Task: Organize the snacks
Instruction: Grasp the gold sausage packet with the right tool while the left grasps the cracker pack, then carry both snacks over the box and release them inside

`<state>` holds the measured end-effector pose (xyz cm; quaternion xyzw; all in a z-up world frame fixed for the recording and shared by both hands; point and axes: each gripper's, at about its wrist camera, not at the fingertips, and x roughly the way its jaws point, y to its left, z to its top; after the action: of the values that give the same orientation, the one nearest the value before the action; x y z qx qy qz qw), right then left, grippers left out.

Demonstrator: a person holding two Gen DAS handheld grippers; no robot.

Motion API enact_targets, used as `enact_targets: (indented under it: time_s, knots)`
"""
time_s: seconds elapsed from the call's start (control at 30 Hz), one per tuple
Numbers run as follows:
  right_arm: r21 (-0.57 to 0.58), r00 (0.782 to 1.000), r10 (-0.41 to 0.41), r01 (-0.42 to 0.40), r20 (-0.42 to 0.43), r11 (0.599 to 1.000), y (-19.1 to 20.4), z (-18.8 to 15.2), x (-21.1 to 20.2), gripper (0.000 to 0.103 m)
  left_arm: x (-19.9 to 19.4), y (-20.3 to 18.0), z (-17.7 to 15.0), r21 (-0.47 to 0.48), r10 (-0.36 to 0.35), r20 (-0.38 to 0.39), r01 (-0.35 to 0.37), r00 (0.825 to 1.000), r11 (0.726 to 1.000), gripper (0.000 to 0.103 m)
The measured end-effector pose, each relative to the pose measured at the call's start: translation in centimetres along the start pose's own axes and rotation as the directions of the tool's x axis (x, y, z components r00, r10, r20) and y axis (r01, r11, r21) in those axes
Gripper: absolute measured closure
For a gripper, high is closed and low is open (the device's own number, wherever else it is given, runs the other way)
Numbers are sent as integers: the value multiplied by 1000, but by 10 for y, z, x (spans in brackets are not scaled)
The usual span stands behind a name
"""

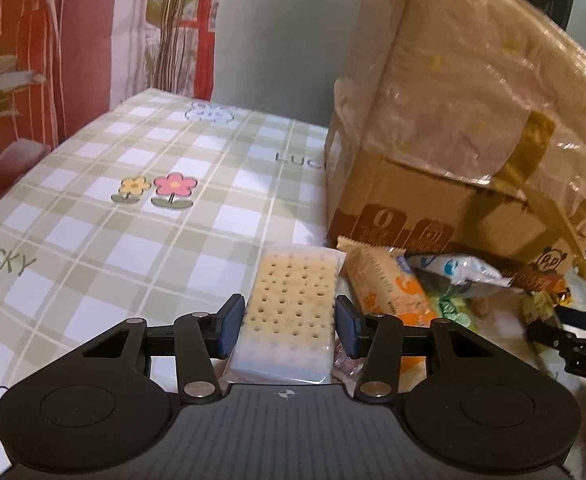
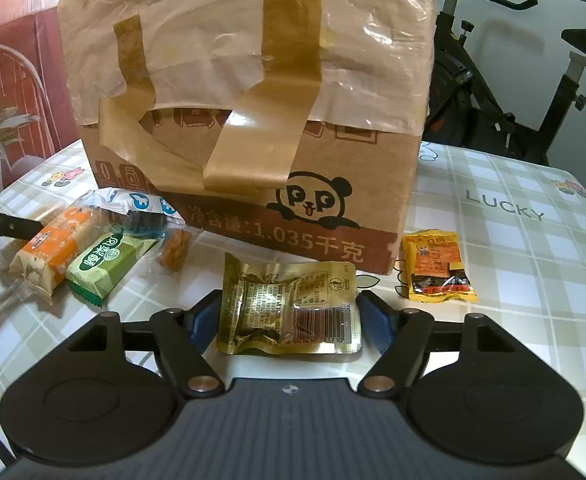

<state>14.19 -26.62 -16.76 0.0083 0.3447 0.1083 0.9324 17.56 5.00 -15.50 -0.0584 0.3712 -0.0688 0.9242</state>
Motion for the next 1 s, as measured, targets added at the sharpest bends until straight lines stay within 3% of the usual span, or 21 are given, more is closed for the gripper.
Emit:
enact_targets:
  time_s: [0.17,0.33,0.6,0.8,1.0]
  knots:
    - [0,1000,-6,6,23,1000,3,-2,-10,41,-8,-5,1,0,-10,22,10,1000,1000,52]
    - [9,998,6,-7,59,1000,5,-2,-30,68,-14,-9,-2,1,-22,20,22,1000,1000,52]
    - [14,998,40,-41,53,999,11,0,-39,89,-24,-9,-1,-5,-34,44,34,998,999,52]
    - [17,996,62,-63,63,998,12,2,-45,100,-25,-10,-1,-2,-42,51,42,998,999,52]
    - [10,997,62,-63,47,998,15,0,-46,100,-29,-9,-2,0,-46,55,46,997,999,52]
